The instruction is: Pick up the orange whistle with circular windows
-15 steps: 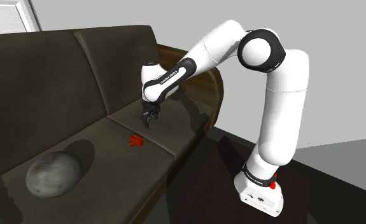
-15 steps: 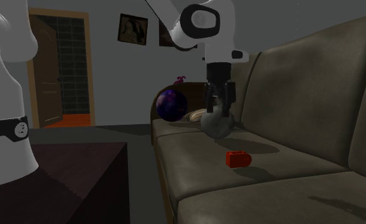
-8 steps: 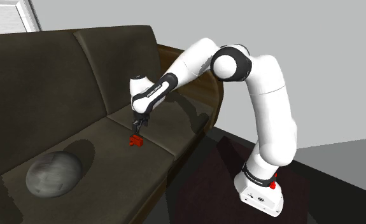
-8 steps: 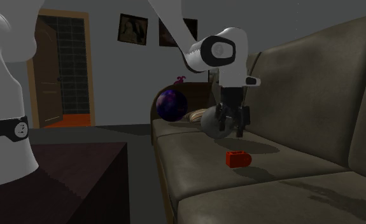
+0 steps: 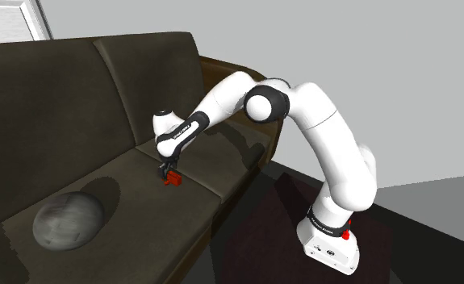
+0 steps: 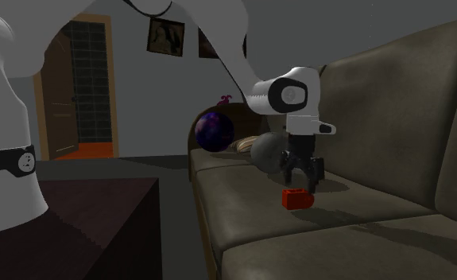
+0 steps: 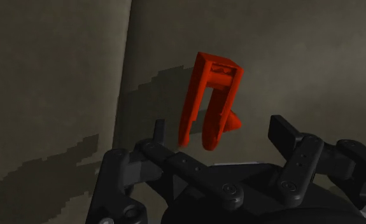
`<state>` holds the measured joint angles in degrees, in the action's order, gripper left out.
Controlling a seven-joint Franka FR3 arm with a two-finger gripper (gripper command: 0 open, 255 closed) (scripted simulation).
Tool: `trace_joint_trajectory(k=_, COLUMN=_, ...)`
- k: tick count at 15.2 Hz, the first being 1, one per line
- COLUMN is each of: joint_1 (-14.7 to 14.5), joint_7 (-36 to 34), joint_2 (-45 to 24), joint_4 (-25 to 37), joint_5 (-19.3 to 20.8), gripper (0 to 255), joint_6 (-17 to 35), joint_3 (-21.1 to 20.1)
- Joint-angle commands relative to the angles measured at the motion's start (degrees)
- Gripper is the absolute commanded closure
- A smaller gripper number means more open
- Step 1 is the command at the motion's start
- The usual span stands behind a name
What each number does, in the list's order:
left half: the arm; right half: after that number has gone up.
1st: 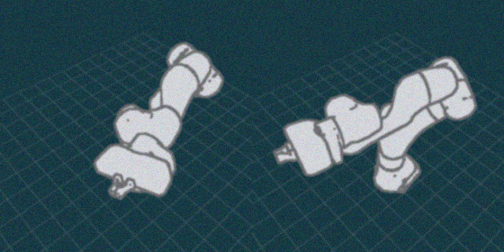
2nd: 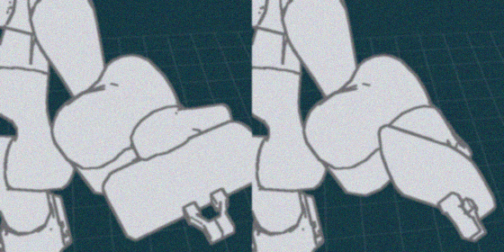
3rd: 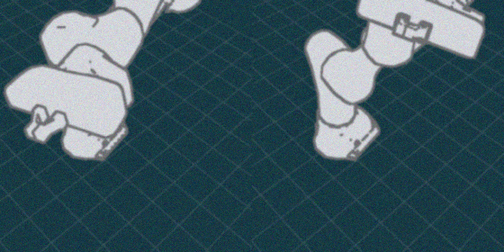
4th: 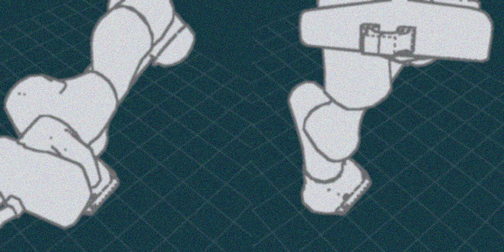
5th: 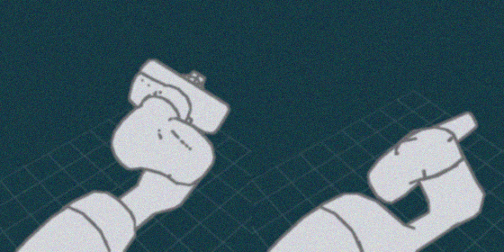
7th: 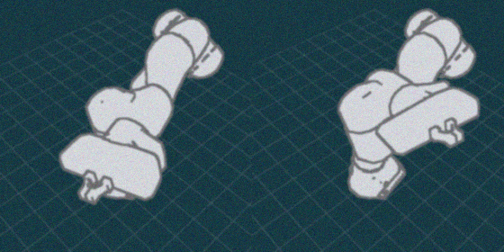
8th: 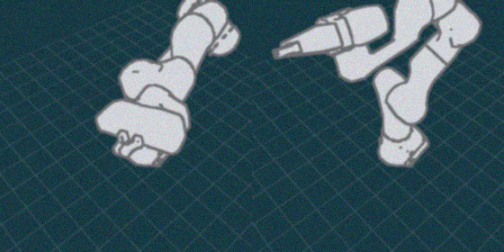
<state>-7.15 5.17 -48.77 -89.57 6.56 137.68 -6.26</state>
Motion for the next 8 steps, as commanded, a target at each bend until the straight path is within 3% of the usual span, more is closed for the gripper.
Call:
trace_joint_trajectory(k=1, joint_1=-0.2, joint_7=0.0, joint_2=-1.7, joint_4=1.3, joint_5=0.1, gripper=0, joint_6=0.4, joint_3=0.1)
trace_joint_trajectory(k=7, joint_1=-0.4, joint_7=-0.1, joint_2=-4.7, joint_4=2.7, joint_5=0.3, gripper=0, joint_6=2.0, joint_3=0.4)
trace_joint_trajectory(k=8, joint_1=-0.4, joint_7=-0.1, joint_2=-4.5, joint_4=2.5, joint_5=0.3, gripper=255, joint_6=2.1, joint_3=0.4)
